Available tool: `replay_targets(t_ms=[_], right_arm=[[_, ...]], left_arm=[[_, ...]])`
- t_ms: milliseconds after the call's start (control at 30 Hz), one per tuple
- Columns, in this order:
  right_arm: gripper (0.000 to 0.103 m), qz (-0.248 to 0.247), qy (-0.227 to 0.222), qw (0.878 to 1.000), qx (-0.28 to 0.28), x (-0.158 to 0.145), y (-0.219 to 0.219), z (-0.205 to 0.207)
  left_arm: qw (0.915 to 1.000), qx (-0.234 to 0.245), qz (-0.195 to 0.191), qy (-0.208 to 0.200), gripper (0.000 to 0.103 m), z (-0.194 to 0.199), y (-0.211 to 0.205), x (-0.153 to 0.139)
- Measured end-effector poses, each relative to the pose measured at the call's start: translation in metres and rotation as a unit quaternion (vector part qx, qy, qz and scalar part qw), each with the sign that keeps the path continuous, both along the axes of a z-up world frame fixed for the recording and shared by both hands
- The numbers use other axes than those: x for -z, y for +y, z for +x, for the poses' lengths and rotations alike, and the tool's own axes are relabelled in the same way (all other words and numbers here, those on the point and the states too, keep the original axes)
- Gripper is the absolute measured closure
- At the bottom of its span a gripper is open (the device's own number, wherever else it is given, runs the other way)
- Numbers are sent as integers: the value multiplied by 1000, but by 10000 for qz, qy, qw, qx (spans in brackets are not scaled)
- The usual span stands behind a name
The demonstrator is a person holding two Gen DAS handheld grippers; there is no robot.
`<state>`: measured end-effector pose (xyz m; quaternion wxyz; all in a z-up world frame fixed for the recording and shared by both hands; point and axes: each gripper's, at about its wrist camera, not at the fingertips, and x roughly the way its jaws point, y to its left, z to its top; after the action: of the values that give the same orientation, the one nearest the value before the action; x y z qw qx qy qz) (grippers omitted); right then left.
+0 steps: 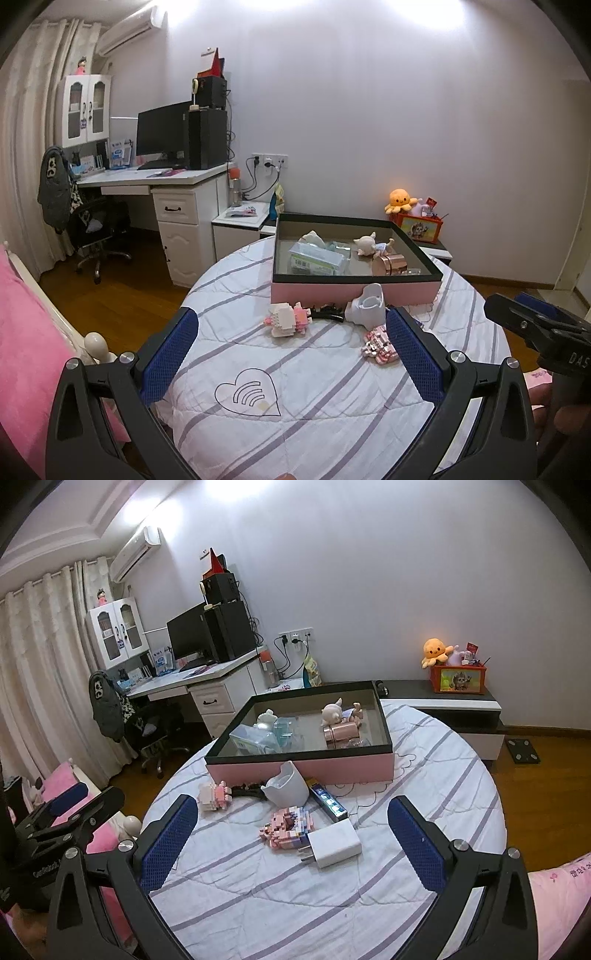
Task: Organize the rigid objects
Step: 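Lift both tools away from the box back over the bed items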
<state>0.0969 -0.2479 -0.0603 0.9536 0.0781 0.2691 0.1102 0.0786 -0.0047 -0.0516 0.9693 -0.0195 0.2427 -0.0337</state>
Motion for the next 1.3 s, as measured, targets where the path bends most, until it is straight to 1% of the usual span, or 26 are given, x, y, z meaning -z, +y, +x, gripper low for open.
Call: replay_targets(t_ms=[133, 400, 567, 833, 1300], right_arm=[[0, -32, 21, 10000, -2, 3, 1, -1], [0, -91, 145, 9998, 37, 10, -3, 2], [0, -159, 251, 9995, 87, 18, -8, 9], [0, -281, 485, 9984, 58, 37, -7, 22], [0, -673, 930, 9934, -34, 68, -1, 38]], left_arm=[[10000, 13, 45, 11, 0, 0, -3, 2], [9999, 30, 15, 96, 0, 5, -5, 8], [9997, 42, 19, 245, 0, 14, -6, 20], [9987, 47, -10, 499, 0, 28, -8, 41], [9975, 78, 21, 709, 0, 39, -11, 59]])
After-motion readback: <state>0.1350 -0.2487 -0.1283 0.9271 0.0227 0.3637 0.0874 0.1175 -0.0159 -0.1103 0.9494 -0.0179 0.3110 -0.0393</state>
